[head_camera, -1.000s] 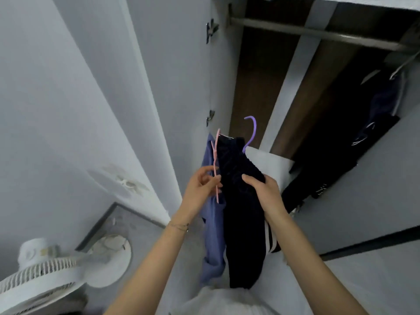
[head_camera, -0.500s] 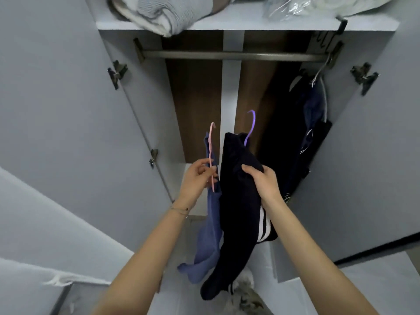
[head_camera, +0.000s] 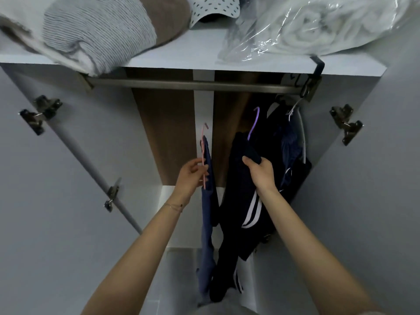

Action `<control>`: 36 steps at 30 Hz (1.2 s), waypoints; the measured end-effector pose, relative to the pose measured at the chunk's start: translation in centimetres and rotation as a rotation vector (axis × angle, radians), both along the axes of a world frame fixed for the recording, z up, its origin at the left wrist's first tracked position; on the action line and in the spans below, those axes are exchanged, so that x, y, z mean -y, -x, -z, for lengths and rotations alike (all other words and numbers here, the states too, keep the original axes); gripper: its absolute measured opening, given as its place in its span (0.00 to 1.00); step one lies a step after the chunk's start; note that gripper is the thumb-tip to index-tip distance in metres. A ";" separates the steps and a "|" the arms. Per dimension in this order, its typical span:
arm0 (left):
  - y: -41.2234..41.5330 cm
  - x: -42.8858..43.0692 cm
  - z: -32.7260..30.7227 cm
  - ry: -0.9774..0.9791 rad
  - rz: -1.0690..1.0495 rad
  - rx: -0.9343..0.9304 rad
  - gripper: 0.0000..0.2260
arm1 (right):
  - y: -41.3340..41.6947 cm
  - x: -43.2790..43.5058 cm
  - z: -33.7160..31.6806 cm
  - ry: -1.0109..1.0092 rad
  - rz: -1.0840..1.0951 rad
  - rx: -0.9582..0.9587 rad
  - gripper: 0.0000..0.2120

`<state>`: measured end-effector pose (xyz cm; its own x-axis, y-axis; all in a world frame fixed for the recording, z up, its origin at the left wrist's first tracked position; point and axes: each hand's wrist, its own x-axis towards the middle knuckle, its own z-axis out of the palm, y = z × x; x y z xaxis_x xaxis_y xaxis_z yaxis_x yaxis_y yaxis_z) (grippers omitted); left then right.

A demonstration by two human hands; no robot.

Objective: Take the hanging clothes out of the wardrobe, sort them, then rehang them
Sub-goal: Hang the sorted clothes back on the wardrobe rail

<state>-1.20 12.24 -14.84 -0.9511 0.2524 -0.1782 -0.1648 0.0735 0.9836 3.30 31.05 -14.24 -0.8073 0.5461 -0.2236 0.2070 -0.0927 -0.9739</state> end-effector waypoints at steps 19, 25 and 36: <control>12.6 -7.4 -1.6 -0.062 0.267 -0.051 0.15 | 9.9 -13.3 -1.8 -0.708 0.269 0.325 0.18; 13.7 -8.6 -1.0 -0.042 0.289 -0.063 0.15 | 10.5 -14.2 -1.6 -0.720 0.297 0.335 0.17; 14.6 -10.9 -0.6 -0.052 0.307 -0.075 0.15 | 11.0 -15.3 -1.4 -0.795 0.300 0.413 0.16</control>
<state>-15.79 23.19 -14.21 -0.8388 0.5370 -0.0894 -0.0693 0.0576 0.9959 -7.66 46.36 -12.80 -0.5487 0.8334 0.0666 0.6253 0.4619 -0.6289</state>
